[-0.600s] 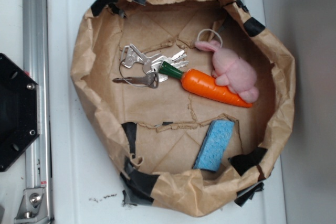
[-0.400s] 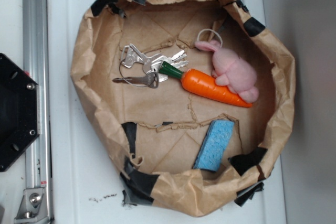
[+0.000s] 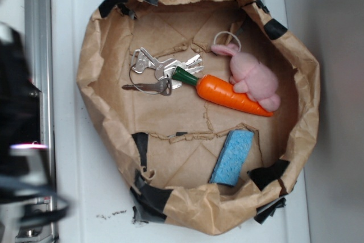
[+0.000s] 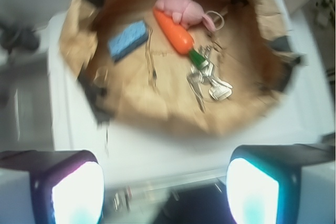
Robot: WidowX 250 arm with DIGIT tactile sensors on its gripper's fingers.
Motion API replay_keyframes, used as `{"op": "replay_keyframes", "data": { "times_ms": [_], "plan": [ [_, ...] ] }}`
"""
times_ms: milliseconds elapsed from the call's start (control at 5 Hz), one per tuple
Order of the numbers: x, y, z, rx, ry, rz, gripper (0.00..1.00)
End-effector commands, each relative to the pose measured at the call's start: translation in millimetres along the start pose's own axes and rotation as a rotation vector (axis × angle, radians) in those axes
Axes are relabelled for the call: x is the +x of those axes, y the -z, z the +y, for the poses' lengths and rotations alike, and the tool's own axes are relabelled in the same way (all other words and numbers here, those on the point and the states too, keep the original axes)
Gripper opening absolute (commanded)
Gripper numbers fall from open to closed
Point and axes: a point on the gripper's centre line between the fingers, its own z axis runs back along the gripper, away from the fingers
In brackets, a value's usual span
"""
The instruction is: Grab the blue sponge.
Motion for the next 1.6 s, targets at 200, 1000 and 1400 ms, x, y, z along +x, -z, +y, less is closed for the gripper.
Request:
{"op": "replay_keyframes", "data": {
  "times_ms": [200,1000,1400],
  "plan": [
    [82.6,105.9,-7.8,-0.078,-0.327,-0.033,1.00],
    [106.3,143.3,-49.8,-0.144,-0.313,-0.028,1.00],
    [108.8,188.6,-60.7,-0.080,-0.221,0.033,1.00]
  ]
}}
